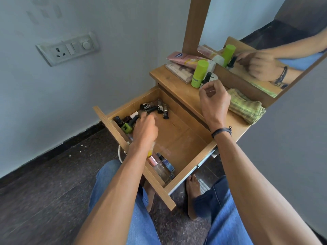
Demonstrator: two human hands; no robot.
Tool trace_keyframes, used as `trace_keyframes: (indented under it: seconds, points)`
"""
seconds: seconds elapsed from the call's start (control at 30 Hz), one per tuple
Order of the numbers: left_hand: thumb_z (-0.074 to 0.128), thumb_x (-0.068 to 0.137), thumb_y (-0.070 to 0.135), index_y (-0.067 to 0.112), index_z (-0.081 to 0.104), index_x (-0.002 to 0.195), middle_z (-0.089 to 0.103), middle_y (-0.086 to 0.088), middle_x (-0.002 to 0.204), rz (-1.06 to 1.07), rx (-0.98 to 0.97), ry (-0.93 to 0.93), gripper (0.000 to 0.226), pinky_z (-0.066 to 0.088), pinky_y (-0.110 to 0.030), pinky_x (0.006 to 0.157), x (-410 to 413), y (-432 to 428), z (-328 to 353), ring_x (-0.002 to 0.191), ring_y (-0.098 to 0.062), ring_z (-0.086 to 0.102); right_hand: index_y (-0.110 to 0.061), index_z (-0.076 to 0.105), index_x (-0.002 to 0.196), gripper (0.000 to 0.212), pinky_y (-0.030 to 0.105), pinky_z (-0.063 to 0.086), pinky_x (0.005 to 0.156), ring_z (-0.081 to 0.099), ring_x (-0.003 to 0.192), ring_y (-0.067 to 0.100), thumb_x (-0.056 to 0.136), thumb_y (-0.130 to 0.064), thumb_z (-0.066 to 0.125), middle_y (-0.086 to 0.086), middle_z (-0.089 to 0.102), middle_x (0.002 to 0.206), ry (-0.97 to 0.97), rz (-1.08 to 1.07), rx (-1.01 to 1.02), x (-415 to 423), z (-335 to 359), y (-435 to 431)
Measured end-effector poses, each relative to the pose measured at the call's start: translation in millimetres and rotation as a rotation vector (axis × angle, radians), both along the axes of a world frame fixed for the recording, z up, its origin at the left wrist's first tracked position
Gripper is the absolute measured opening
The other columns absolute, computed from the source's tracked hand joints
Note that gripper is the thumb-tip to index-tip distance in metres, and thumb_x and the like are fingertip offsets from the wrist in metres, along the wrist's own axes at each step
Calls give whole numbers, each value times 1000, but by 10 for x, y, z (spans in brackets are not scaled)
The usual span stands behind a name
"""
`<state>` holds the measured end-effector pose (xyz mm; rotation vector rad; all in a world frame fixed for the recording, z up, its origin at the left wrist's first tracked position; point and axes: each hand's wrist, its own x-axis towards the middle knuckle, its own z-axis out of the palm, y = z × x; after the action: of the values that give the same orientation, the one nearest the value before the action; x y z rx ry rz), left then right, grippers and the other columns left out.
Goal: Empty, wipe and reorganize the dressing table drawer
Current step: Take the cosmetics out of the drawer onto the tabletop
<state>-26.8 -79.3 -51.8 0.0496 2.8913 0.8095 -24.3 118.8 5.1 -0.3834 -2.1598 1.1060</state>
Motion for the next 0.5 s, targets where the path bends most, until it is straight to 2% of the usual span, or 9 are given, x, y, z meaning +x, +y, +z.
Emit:
trace_keyframes:
  seconds: [0.07,0.13,0.23,0.27,0.33,0.43,0.5]
  points:
    - [48,95,-8,16,61,130,48,-9,137,-16,84,38,45,50,-35,88,8,6,22,108,-23,58,-14,65,86,9,21,51,66,62,72,9,86,-6,61,-5,67,83,25,94,124,175,-65,-137]
    - [45,99,-4,19,62,127,49,-7,135,-15,129,49,39,44,-28,84,10,1,47,102,-16,53,-16,65,89,9,21,52,66,62,74,8,91,-7,64,-6,66,86,-73,256,256,407,-182,-294]
    - [43,103,4,20,62,123,48,-6,134,1,141,31,32,40,-31,79,1,-18,44,101,-17,51,-22,68,95,4,23,58,73,63,80,3,93,-21,71,-11,64,92,-484,488,351,700,-398,-494]
    - [44,103,5,20,63,122,49,-6,133,3,136,18,31,40,-31,77,-3,-25,36,99,-18,52,-22,68,96,8,25,59,73,64,81,4,93,-28,72,-11,64,94,-612,535,368,771,-465,-538]
    - [44,104,7,20,65,118,54,-6,129,8,131,-18,28,40,-30,70,-17,-29,23,93,-18,52,-24,68,97,16,31,60,71,63,80,9,91,-39,72,-11,62,94,-756,594,406,873,-572,-590]
    - [46,104,13,20,66,115,64,-4,122,2,130,-80,24,40,-28,63,-46,-19,3,91,-18,54,-28,67,101,18,36,61,71,62,84,12,88,-36,75,-12,60,99,-725,588,459,924,-637,-606]
    - [49,104,16,22,66,114,67,-4,117,-2,138,-147,21,41,-29,63,-61,-21,-28,91,-19,58,-29,64,113,30,34,60,73,60,89,12,87,-35,78,-11,54,107,-705,567,470,910,-682,-600]
